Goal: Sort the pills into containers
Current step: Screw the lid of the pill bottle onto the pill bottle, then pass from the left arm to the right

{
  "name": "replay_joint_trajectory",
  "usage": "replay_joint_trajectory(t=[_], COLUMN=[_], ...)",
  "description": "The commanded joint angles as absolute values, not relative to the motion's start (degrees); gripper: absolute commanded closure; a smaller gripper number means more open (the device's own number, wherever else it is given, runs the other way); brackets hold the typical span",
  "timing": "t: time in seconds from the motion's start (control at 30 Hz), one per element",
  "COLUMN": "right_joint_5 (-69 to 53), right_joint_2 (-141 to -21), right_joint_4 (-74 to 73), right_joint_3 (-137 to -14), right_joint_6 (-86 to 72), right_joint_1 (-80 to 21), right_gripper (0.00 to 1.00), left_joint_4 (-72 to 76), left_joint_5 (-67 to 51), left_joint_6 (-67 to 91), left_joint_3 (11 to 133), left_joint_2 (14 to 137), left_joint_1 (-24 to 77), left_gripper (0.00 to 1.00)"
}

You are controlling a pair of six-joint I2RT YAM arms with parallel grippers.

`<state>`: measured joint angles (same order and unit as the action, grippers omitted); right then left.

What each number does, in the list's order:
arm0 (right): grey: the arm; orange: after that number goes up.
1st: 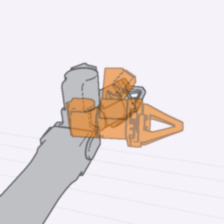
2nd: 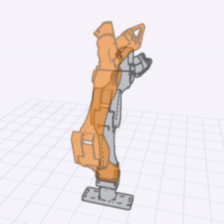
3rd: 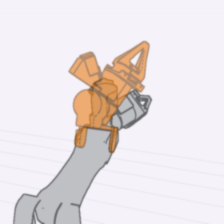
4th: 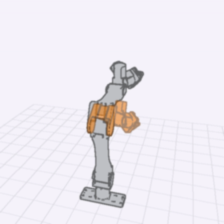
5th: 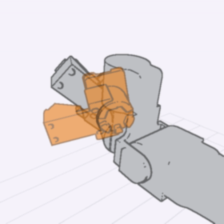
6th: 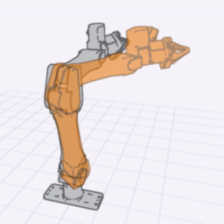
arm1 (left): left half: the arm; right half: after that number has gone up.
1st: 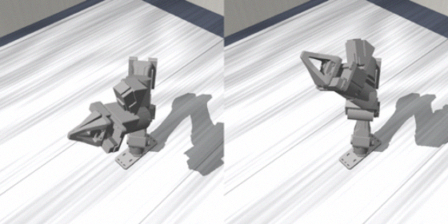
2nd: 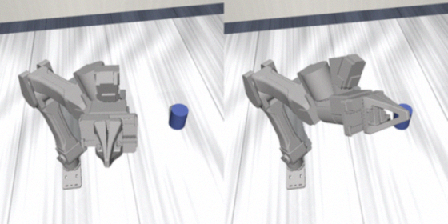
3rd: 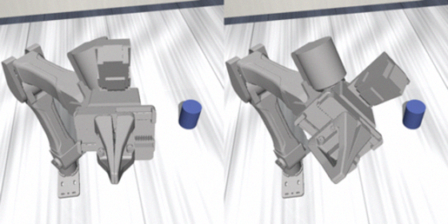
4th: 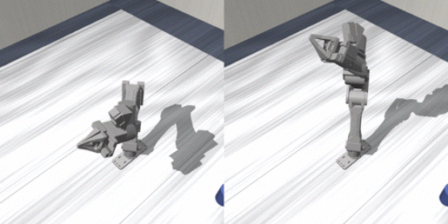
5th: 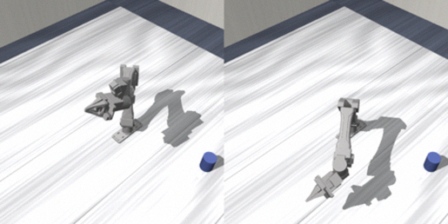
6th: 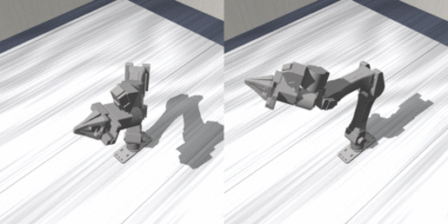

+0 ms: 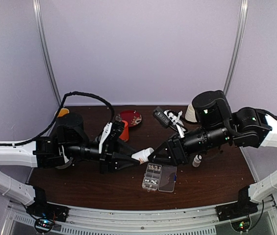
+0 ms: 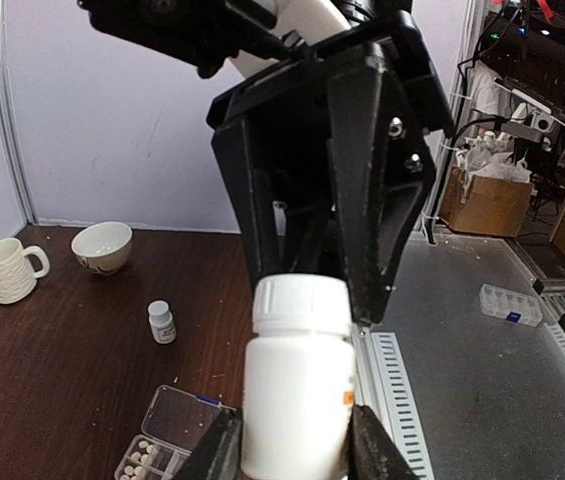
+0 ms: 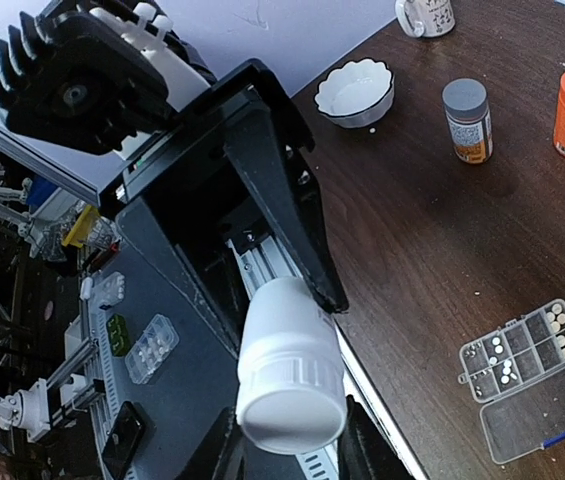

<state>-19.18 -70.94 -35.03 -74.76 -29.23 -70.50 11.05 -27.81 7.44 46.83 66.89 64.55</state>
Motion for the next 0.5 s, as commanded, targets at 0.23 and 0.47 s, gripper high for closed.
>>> replay_joint_trajectory(t=[0.23,0.47], right_joint_5=[-20.8,-11.9], right_joint_2=[-72.9,-77.0], right_joint_4=[-46.6,-56.3], right_joint_3=[-77.4,-78.3], right_joint_6=[-21.7,-13.0], right_joint_1=[-65.5,-52.8], right_gripper=[0.84,0.84], left_joint_4=[18.5,9.0], left_joint_5=[-13.7,0.1], left_joint_6=[5.6,7.3], left_joint_3=[42.8,42.8], left_joint_2=[62.2,58.9], left_joint_1=[64.5,64.5], left_gripper=[0.02,0.02])
